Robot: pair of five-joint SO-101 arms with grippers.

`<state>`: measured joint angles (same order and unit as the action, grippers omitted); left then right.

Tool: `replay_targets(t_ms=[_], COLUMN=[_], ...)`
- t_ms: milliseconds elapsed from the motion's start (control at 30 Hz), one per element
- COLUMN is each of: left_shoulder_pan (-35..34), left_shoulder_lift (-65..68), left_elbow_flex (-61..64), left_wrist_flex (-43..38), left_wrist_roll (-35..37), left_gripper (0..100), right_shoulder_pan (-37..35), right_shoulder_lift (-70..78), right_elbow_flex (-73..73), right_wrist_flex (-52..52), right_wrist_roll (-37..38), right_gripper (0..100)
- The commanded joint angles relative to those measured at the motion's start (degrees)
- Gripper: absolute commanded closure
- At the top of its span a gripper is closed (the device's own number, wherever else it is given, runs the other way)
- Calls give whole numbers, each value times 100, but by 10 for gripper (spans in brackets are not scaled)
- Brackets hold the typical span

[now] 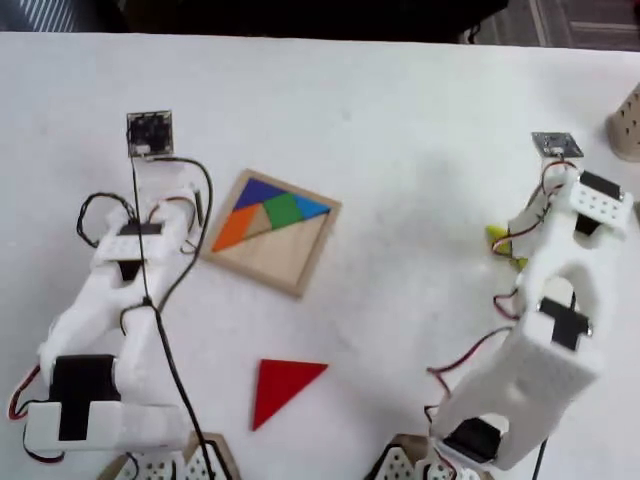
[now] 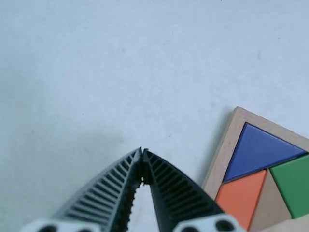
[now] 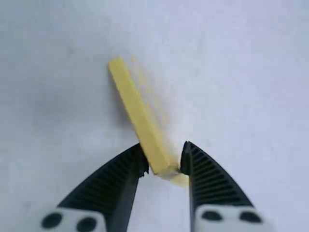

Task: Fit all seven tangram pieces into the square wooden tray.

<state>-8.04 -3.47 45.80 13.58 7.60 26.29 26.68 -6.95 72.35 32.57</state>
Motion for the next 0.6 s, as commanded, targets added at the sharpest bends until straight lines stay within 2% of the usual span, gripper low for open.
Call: replay_targets(t_ms=[0, 233, 567], left_shoulder_pan=[-57, -40, -66], left_shoulder_lift=[-4, 127, 462], left_elbow_flex=[-220, -273, -571], left_wrist_flex=[-141, -158, -114], left_wrist_roll=[-44, -44, -44], left_gripper=[972, 972, 972], right_shoulder_pan=[75, 22, -286], right_shoulder_lift=[699, 1112, 813], right_elbow_flex=[-1284, -1916, -2022], right_wrist_flex=[585, 1095, 1815], right_wrist_roll=[290, 774, 835], right_gripper=[897, 982, 979])
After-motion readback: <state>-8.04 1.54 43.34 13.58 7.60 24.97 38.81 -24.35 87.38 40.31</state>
